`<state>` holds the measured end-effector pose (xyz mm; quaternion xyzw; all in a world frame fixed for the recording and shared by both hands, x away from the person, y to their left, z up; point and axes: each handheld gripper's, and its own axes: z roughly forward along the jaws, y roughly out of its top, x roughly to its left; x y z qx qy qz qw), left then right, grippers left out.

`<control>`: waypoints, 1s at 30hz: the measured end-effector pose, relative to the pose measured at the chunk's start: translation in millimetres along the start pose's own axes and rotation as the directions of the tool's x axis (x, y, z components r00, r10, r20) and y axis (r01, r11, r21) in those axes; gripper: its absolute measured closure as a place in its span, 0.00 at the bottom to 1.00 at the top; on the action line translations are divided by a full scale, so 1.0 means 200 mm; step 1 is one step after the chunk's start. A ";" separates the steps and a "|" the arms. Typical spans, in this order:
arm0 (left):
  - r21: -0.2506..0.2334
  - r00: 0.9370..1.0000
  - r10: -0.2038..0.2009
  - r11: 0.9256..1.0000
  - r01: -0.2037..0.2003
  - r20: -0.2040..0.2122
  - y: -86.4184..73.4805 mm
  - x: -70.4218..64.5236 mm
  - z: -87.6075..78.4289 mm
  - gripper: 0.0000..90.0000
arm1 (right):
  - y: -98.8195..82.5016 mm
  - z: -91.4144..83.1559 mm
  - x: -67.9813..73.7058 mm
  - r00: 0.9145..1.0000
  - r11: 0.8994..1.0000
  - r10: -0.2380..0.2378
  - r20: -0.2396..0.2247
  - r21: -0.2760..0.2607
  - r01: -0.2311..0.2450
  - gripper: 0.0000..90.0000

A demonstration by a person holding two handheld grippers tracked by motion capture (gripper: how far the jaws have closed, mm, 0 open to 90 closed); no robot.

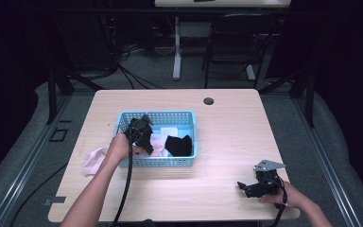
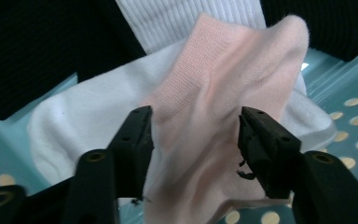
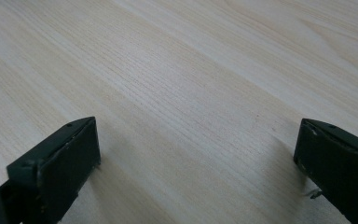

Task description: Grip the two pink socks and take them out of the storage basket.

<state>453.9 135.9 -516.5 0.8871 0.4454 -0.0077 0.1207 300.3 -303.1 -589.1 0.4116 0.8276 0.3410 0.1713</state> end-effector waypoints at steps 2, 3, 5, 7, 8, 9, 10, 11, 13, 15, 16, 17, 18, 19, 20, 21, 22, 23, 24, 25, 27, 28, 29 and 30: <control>0.011 1.000 0.018 1.000 -0.018 0.004 0.01 -0.01 0.01 0.64 | 0.00 0.00 0.00 1.000 1.000 -0.001 0.003 0.001 0.001 0.00; 0.011 1.000 0.018 1.000 -0.018 0.004 0.01 -0.01 0.01 0.68 | 0.00 0.00 0.00 1.000 1.000 -0.001 0.003 0.001 0.001 0.00; 0.020 1.000 0.030 0.999 -0.030 -0.007 0.02 -0.03 0.02 0.75 | 0.00 0.00 0.00 1.000 1.000 -0.001 0.003 0.001 0.001 0.00; 0.016 0.999 0.031 0.999 -0.031 -0.010 0.02 -0.04 0.03 0.85 | 0.00 0.00 0.00 1.000 1.000 -0.002 0.003 0.001 0.002 0.00; 0.015 1.000 0.029 0.999 -0.029 -0.003 0.02 -0.04 0.03 0.87 | 0.00 0.00 0.00 1.000 1.000 -0.001 0.004 0.001 0.001 0.00; 0.015 1.000 0.029 0.999 -0.029 -0.003 0.02 -0.04 0.03 0.89 | 0.00 0.00 0.00 1.000 1.000 -0.001 0.004 0.001 0.001 0.00; 0.014 1.000 0.031 0.999 -0.031 -0.003 0.02 -0.04 0.03 0.90 | 0.00 0.00 0.00 1.000 1.000 0.004 0.002 -0.006 -0.004 0.00; 0.013 0.999 0.035 0.999 -0.035 -0.007 0.02 -0.04 0.02 0.90 | 0.00 0.00 0.00 1.000 1.000 0.004 0.002 -0.006 -0.004 0.00; 0.005 0.999 0.039 0.999 -0.039 -0.008 0.02 -0.04 0.01 0.91 | 0.00 0.00 0.00 1.000 1.000 0.000 0.004 -0.001 0.000 0.00; -0.005 0.999 0.035 0.999 -0.035 -0.009 0.01 -0.03 0.00 0.92 | 0.00 0.00 0.00 1.000 1.000 0.000 0.004 -0.001 0.000 0.00; -0.013 0.999 0.034 0.999 -0.034 -0.010 0.01 -0.02 -0.02 0.92 | 0.00 0.00 0.00 1.000 1.000 0.000 0.004 -0.001 0.000 0.00; -0.013 0.999 0.034 0.999 -0.034 -0.010 0.01 -0.02 -0.02 0.92 | 0.00 0.00 0.00 1.000 1.000 0.000 0.004 -0.001 0.000 0.00; -0.016 0.999 0.040 0.999 -0.040 -0.013 0.00 -0.02 -0.03 0.92 | 0.00 0.00 0.00 1.000 1.000 0.000 0.004 -0.001 0.000 0.00; -0.023 0.999 0.036 0.999 -0.036 -0.011 0.00 -0.01 -0.04 0.92 | 0.00 0.00 0.00 1.000 1.000 0.000 0.004 -0.001 0.000 0.00; -0.036 0.999 0.035 0.999 -0.035 -0.014 -0.01 -0.01 -0.05 0.92 | 0.00 0.00 0.00 1.000 1.000 0.000 0.005 -0.001 0.000 0.00; -0.045 0.999 0.036 0.998 -0.036 -0.014 -0.01 -0.01 -0.07 0.92 | 0.00 0.00 0.00 1.000 1.000 0.001 0.005 -0.001 -0.001 0.00; -0.052 0.999 0.037 0.998 -0.038 -0.019 -0.01 0.00 -0.08 0.92 | 0.00 0.00 0.00 1.000 1.000 0.001 0.005 -0.001 -0.001 0.00; -0.060 0.999 0.030 0.998 -0.031 -0.019 -0.02 0.00 -0.10 0.91 | 0.00 0.00 0.00 1.000 1.000 0.000 0.006 -0.001 0.000 0.00; -0.075 0.999 0.027 0.997 -0.029 -0.020 -0.02 0.01 -0.13 0.91 | 0.00 0.00 0.00 1.000 1.000 0.001 0.005 -0.002 -0.001 0.00; -0.084 0.999 0.028 0.996 -0.030 -0.021 -0.02 0.01 -0.15 0.91 | 0.00 0.00 0.00 1.000 1.000 0.001 0.006 -0.002 -0.001 0.00; -0.092 0.999 0.027 0.995 -0.029 -0.027 -0.02 0.01 -0.17 0.92 | 0.00 0.00 0.00 1.000 1.000 0.001 0.005 -0.001 -0.001 0.00; -0.098 0.999 0.037 0.994 -0.039 -0.031 -0.02 0.01 -0.18 0.92 | 0.00 0.00 0.00 1.000 1.000 0.002 0.005 -0.001 -0.002 0.00; -0.104 0.999 0.037 0.994 -0.040 -0.032 -0.02 0.01 -0.19 0.92 | 0.00 0.00 0.00 1.000 1.000 0.001 0.005 -0.001 -0.001 0.00; -0.103 0.999 0.033 0.994 -0.036 -0.033 -0.02 0.01 -0.21 0.92 | 0.00 0.00 0.00 1.000 1.000 0.001 0.004 -0.001 -0.001 0.00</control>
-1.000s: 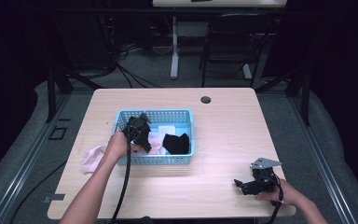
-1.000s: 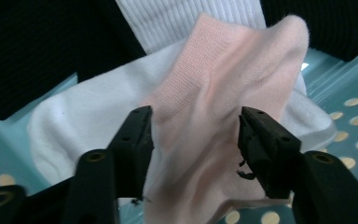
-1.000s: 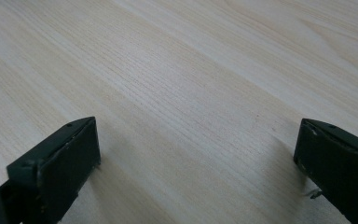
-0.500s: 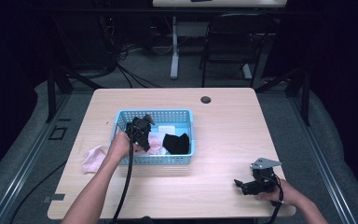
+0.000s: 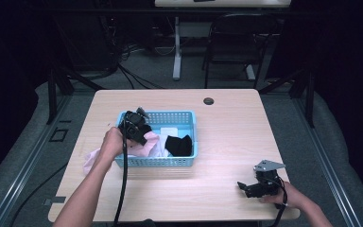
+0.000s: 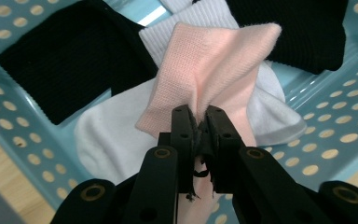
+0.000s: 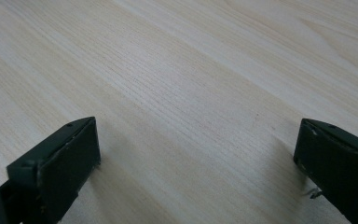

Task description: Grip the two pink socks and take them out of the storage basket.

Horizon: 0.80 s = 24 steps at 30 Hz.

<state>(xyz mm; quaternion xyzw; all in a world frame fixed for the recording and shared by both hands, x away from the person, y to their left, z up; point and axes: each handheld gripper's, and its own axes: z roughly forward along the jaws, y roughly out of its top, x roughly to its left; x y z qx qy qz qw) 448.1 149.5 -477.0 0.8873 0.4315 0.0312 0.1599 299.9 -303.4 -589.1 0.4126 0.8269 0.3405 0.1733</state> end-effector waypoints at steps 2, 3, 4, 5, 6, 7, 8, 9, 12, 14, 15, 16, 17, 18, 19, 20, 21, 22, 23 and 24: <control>-0.008 1.000 0.007 1.000 -0.007 -0.006 0.00 0.00 -0.03 0.92 | 0.00 0.00 0.00 1.000 1.000 0.000 0.000 0.000 0.000 0.00; -0.015 1.000 0.008 1.000 -0.008 -0.016 0.01 0.01 -0.05 0.92 | 0.00 0.00 0.00 1.000 1.000 0.000 0.000 0.000 0.000 0.00; -0.017 1.000 0.006 1.000 -0.007 -0.017 0.01 0.01 -0.06 0.92 | 0.00 0.00 0.00 1.000 1.000 0.000 0.000 -0.001 0.000 0.00; -0.022 1.000 0.006 1.000 -0.006 -0.019 0.01 0.01 -0.08 0.92 | 0.00 0.00 0.00 1.000 1.000 0.000 0.000 -0.001 0.000 0.00; -0.027 1.000 0.010 1.000 -0.010 -0.024 0.01 0.01 -0.10 0.92 | 0.00 0.00 0.00 1.000 1.000 0.000 0.000 -0.001 0.000 0.00; -0.030 1.000 0.006 1.000 -0.007 -0.024 0.01 0.01 -0.11 0.92 | 0.00 0.00 0.00 1.000 1.000 0.000 0.000 0.000 0.000 0.00; -0.038 0.999 0.006 0.999 -0.007 -0.032 0.01 0.02 -0.14 0.92 | 0.00 0.00 0.00 1.000 1.000 0.000 0.000 -0.001 0.000 0.00; -0.038 0.999 0.006 0.999 -0.007 -0.032 0.01 0.02 -0.14 0.92 | 0.00 0.00 0.00 1.000 1.000 0.000 0.000 -0.001 0.000 0.00; -0.065 0.999 0.001 0.998 -0.004 -0.035 0.02 0.02 -0.20 0.92 | 0.00 0.00 0.00 1.000 1.000 0.000 0.000 -0.001 0.000 0.00; -0.066 0.999 0.006 0.998 -0.009 -0.040 0.02 0.03 -0.22 0.92 | 0.00 0.00 0.00 1.000 1.000 -0.001 0.000 -0.001 0.001 0.00; -0.071 0.999 0.007 0.997 -0.010 -0.040 0.02 0.03 -0.23 0.92 | 0.00 0.00 0.00 1.000 1.000 -0.001 0.000 -0.001 0.001 0.00; -0.075 0.999 0.008 0.997 -0.011 -0.044 0.02 0.03 -0.25 0.92 | 0.00 0.00 0.00 1.000 1.000 0.000 0.000 0.000 0.000 0.00; -0.079 0.999 0.008 0.997 -0.012 -0.046 0.02 0.03 -0.27 0.92 | 0.00 0.00 0.00 1.000 1.000 -0.001 0.000 -0.001 0.001 0.00; -0.084 0.998 0.012 0.996 -0.017 -0.054 0.02 0.03 -0.29 0.92 | 0.00 0.00 0.00 1.000 1.000 0.000 0.000 0.000 0.000 0.00; -0.084 0.998 0.012 0.996 -0.017 -0.054 0.02 0.03 -0.29 0.92 | 0.00 0.00 0.00 1.000 1.000 0.000 0.000 0.000 0.000 0.00; -0.089 0.999 0.013 0.996 -0.018 -0.052 0.02 0.03 -0.32 0.92 | 0.00 0.00 0.00 1.000 1.000 -0.001 0.000 -0.001 0.001 0.00; -0.089 0.999 0.013 0.996 -0.018 -0.052 0.02 0.03 -0.32 0.92 | 0.00 0.00 0.00 1.000 1.000 -0.001 0.000 0.000 0.001 0.00; -0.098 0.999 0.011 0.995 -0.016 -0.051 0.02 0.03 -0.34 0.92 | 0.00 0.00 0.00 1.000 1.000 0.000 0.000 -0.001 0.000 0.00; -0.102 0.998 0.011 0.995 -0.016 -0.054 0.03 0.03 -0.35 0.92 | 0.00 0.00 0.00 1.000 1.000 0.000 0.000 -0.001 0.000 0.00; -0.104 0.998 0.014 0.994 -0.019 -0.053 0.03 0.03 -0.37 0.92 | 0.00 0.00 0.00 1.000 1.000 0.000 0.000 0.000 0.000 0.00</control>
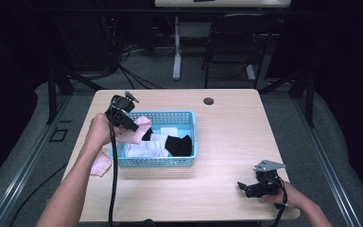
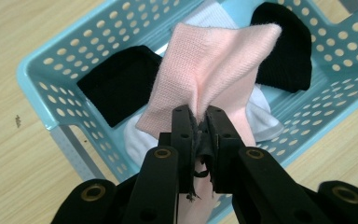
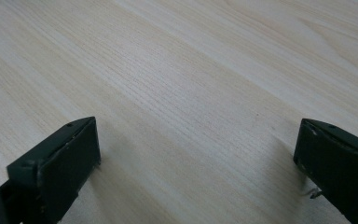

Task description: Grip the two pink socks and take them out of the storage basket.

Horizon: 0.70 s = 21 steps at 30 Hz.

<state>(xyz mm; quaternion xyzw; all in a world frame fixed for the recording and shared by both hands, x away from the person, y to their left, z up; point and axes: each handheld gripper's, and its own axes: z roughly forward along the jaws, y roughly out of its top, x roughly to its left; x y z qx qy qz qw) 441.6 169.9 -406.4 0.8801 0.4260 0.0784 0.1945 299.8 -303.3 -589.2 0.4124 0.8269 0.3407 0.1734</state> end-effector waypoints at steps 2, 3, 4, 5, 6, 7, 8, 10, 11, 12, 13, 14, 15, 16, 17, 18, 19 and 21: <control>0.001 1.000 0.001 1.000 -0.001 -0.003 0.00 0.00 -0.01 0.92 | 0.00 0.00 0.00 1.000 1.000 0.000 0.000 0.000 0.000 0.00; 0.001 1.000 0.001 1.000 -0.001 -0.006 0.00 0.00 -0.03 0.92 | 0.00 0.00 0.00 1.000 1.000 0.000 0.000 0.000 0.000 0.00; 0.001 1.000 0.004 1.000 -0.004 -0.010 0.01 0.00 -0.05 0.92 | 0.00 0.00 0.00 1.000 1.000 0.000 0.000 0.000 0.000 0.00; 0.001 1.000 0.004 1.000 -0.004 -0.010 0.01 0.00 -0.05 0.92 | 0.00 0.00 0.00 1.000 1.000 0.000 0.000 0.000 0.000 0.00; 0.000 1.000 0.006 1.000 -0.006 -0.013 0.01 0.01 -0.06 0.92 | 0.00 0.00 0.00 1.000 1.000 0.000 0.000 0.000 0.000 0.00; -0.007 1.000 0.009 1.000 -0.009 -0.020 0.01 0.01 -0.08 0.92 | 0.00 0.00 0.00 1.000 1.000 0.000 0.000 0.000 0.000 0.00; -0.008 1.000 0.004 1.000 -0.004 -0.022 0.00 0.02 -0.11 0.92 | 0.00 0.00 0.00 1.000 1.000 0.000 0.000 0.000 0.000 0.00; -0.017 1.000 -0.003 1.000 0.002 -0.029 -0.01 0.03 -0.13 0.92 | 0.00 0.00 0.00 1.000 1.000 0.000 0.000 -0.001 0.000 0.00; -0.017 1.000 -0.003 1.000 0.002 -0.029 -0.01 0.03 -0.13 0.92 | 0.00 0.00 0.00 1.000 1.000 0.000 0.000 -0.001 0.000 0.00; -0.018 1.000 -0.004 1.000 0.003 -0.029 -0.01 0.03 -0.15 0.92 | 0.00 0.00 0.00 1.000 1.000 0.001 0.001 -0.002 -0.001 0.00; -0.025 0.999 -0.005 1.000 0.004 -0.032 -0.02 0.04 -0.17 0.92 | 0.00 0.00 0.00 1.000 1.000 0.000 0.003 -0.002 0.000 0.00; -0.028 0.999 -0.006 1.000 0.005 -0.037 -0.03 0.04 -0.18 0.92 | 0.00 0.00 0.00 1.000 1.000 -0.003 0.002 0.001 0.003 0.00; -0.032 0.999 -0.008 0.999 0.007 -0.038 -0.03 0.05 -0.20 0.92 | 0.00 0.00 0.00 1.000 1.000 0.001 0.000 -0.001 -0.001 0.00; -0.037 0.999 -0.012 0.999 0.010 -0.045 -0.04 0.06 -0.21 0.92 | 0.00 0.00 0.00 1.000 1.000 0.001 0.000 -0.001 -0.001 0.00; -0.040 0.999 -0.018 0.999 0.016 -0.049 -0.05 0.07 -0.23 0.92 | 0.00 0.00 0.00 1.000 1.000 0.001 -0.001 0.000 -0.001 0.00; -0.046 0.998 -0.022 0.999 0.020 -0.055 -0.06 0.09 -0.25 0.92 | 0.00 0.00 0.00 1.000 1.000 0.005 -0.005 -0.004 -0.005 0.00; -0.052 0.998 -0.026 0.998 0.023 -0.059 -0.07 0.10 -0.27 0.92 | 0.00 0.00 0.00 1.000 1.000 -0.002 -0.006 0.003 0.002 0.00; -0.060 0.997 -0.038 0.998 0.034 -0.072 -0.09 0.13 -0.30 0.92 | 0.00 0.00 0.00 1.000 1.000 -0.002 -0.006 0.002 0.002 0.00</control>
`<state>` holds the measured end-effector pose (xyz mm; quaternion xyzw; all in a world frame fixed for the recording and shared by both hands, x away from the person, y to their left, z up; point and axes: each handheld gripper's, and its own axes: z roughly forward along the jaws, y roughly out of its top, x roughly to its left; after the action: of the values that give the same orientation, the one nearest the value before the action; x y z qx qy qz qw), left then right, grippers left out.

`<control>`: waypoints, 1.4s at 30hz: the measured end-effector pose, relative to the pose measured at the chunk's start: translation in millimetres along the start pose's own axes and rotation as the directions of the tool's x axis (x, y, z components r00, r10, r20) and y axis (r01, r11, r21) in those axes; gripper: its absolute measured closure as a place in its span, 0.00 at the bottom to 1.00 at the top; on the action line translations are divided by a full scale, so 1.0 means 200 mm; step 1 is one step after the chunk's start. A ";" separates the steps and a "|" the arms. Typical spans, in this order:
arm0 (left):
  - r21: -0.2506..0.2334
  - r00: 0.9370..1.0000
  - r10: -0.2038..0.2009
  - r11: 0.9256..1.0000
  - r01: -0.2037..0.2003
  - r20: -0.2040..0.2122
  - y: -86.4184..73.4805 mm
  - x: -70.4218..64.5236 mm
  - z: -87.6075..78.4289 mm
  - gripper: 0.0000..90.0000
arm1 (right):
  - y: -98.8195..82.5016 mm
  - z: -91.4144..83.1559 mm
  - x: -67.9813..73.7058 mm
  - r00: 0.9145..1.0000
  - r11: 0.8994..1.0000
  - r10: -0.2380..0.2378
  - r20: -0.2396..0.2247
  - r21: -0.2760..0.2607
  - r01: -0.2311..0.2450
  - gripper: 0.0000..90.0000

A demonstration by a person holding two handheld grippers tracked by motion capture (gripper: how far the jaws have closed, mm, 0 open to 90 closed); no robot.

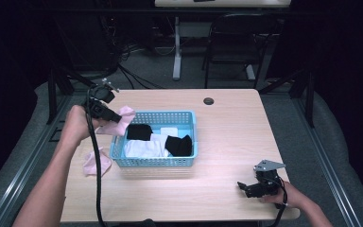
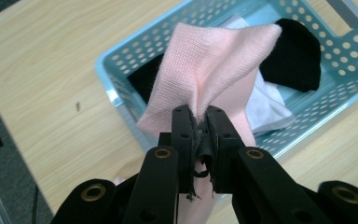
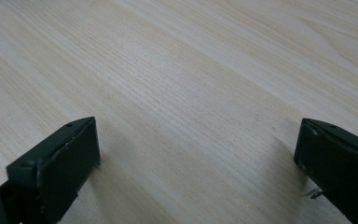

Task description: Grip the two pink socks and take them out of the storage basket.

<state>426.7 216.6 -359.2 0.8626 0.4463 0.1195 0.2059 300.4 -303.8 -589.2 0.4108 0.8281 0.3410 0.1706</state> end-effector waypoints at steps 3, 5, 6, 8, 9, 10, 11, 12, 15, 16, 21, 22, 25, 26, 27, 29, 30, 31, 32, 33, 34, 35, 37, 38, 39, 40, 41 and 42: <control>-0.005 1.000 -0.021 1.000 0.021 -0.018 -0.04 0.05 -0.04 0.92 | 0.00 0.00 0.00 1.000 1.000 0.004 0.002 -0.007 -0.004 0.00; -0.007 0.999 -0.040 0.999 0.040 -0.027 -0.07 0.08 -0.06 0.92 | 0.00 0.00 0.00 1.000 1.000 0.002 0.007 -0.002 -0.002 0.00; -0.007 0.998 -0.046 0.999 0.046 -0.030 -0.08 0.09 -0.07 0.92 | 0.00 0.00 0.00 1.000 1.000 0.002 0.007 -0.002 -0.002 0.00; -0.006 0.997 -0.059 0.998 0.059 -0.046 -0.12 0.13 -0.09 0.92 | 0.00 0.00 0.00 1.000 1.000 0.002 0.007 -0.001 -0.002 0.00; -0.003 0.996 -0.070 0.998 0.070 -0.051 -0.13 0.15 -0.09 0.92 | 0.00 0.00 0.00 1.000 1.000 0.004 0.006 -0.002 -0.003 0.00; -0.001 0.995 -0.087 0.996 0.087 -0.058 -0.15 0.18 -0.09 0.92 | 0.00 0.00 0.00 1.000 1.000 0.003 0.007 -0.001 -0.003 0.00; 0.001 0.993 -0.099 0.995 0.100 -0.063 -0.17 0.20 -0.08 0.92 | 0.00 0.00 0.00 1.000 1.000 0.003 0.007 -0.002 -0.003 0.00; 0.002 0.992 -0.108 0.994 0.108 -0.066 -0.19 0.23 -0.08 0.92 | 0.00 0.00 0.00 1.000 1.000 0.003 0.007 -0.001 -0.003 0.00; 0.013 0.987 -0.140 0.990 0.141 -0.074 -0.24 0.28 -0.05 0.92 | 0.00 0.00 0.00 1.000 1.000 0.003 0.007 -0.002 -0.003 0.00; 0.013 0.987 -0.140 0.990 0.141 -0.074 -0.24 0.28 -0.05 0.92 | 0.00 0.00 0.00 1.000 1.000 0.003 0.007 -0.002 -0.003 0.00; 0.025 0.973 -0.214 0.976 0.217 -0.089 -0.34 0.38 0.01 0.92 | 0.00 0.00 0.00 1.000 1.000 0.003 0.007 -0.002 -0.003 0.00; 0.023 0.970 -0.227 0.973 0.230 -0.092 -0.35 0.40 0.02 0.92 | 0.00 0.00 0.00 1.000 1.000 0.003 0.007 -0.002 -0.003 0.00; 0.023 0.961 -0.256 0.965 0.260 -0.109 -0.38 0.45 0.06 0.92 | 0.00 0.00 0.00 1.000 1.000 0.003 0.007 -0.001 -0.003 0.00; 0.023 0.961 -0.256 0.965 0.260 -0.109 -0.38 0.45 0.06 0.92 | 0.00 0.00 0.00 1.000 1.000 0.003 0.007 -0.001 -0.003 0.00; 0.025 0.956 -0.270 0.961 0.275 -0.110 -0.40 0.47 0.10 0.92 | 0.00 0.00 0.00 1.000 1.000 0.003 0.006 -0.001 -0.003 0.00; 0.036 0.955 -0.277 0.959 0.283 -0.107 -0.42 0.48 0.14 0.92 | 0.00 0.00 0.00 1.000 1.000 0.003 0.006 -0.001 -0.003 0.00; 0.036 0.955 -0.277 0.959 0.283 -0.107 -0.42 0.48 0.14 0.92 | 0.00 0.00 0.00 1.000 1.000 0.003 0.005 -0.001 -0.003 0.00; 0.039 0.953 -0.283 0.957 0.289 -0.108 -0.43 0.49 0.18 0.92 | 0.00 0.00 0.00 1.000 1.000 0.003 0.005 -0.001 -0.003 0.00; 0.038 0.952 -0.291 0.955 0.296 -0.100 -0.43 0.49 0.21 0.92 | 0.00 0.00 0.00 1.000 1.000 0.003 0.005 -0.001 -0.003 0.00; 0.038 0.952 -0.290 0.955 0.295 -0.098 -0.44 0.49 0.23 0.92 | 0.00 0.00 0.00 1.000 1.000 0.003 0.005 -0.001 -0.003 0.00; 0.041 0.951 -0.291 0.954 0.297 -0.105 -0.44 0.49 0.25 0.92 | 0.00 0.00 0.00 1.000 1.000 0.001 0.005 0.001 -0.001 0.00; 0.044 0.950 -0.293 0.953 0.299 -0.110 -0.45 0.49 0.28 0.92 | 0.00 0.00 0.00 1.000 1.000 0.003 0.005 -0.002 -0.003 0.00; 0.048 0.949 -0.297 0.952 0.303 -0.108 -0.45 0.50 0.31 0.92 | 0.00 0.00 0.00 1.000 1.000 0.002 0.006 -0.001 -0.002 0.00; 0.046 0.947 -0.302 0.950 0.308 -0.109 -0.45 0.50 0.34 0.92 | 0.00 0.00 0.00 1.000 1.000 0.002 0.006 -0.001 -0.002 0.00; 0.043 0.947 -0.301 0.951 0.307 -0.111 -0.46 0.51 0.35 0.92 | 0.00 0.00 0.00 1.000 1.000 0.002 0.006 -0.002 -0.002 0.00; 0.045 0.947 -0.299 0.951 0.306 -0.114 -0.45 0.51 0.38 0.92 | 0.00 0.00 0.00 1.000 1.000 0.002 0.006 -0.002 -0.002 0.00; 0.046 0.947 -0.301 0.950 0.308 -0.111 -0.45 0.51 0.40 0.92 | 0.00 0.00 0.00 1.000 1.000 0.002 0.006 -0.001 -0.002 0.00; 0.041 0.946 -0.302 0.950 0.308 -0.114 -0.45 0.52 0.42 0.92 | 0.00 0.00 0.00 1.000 1.000 0.002 0.006 -0.002 -0.002 0.00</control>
<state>453.5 327.0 -473.5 0.7812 0.5880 0.1188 0.1727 299.8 -303.4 -589.2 0.4126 0.8269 0.3406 0.1732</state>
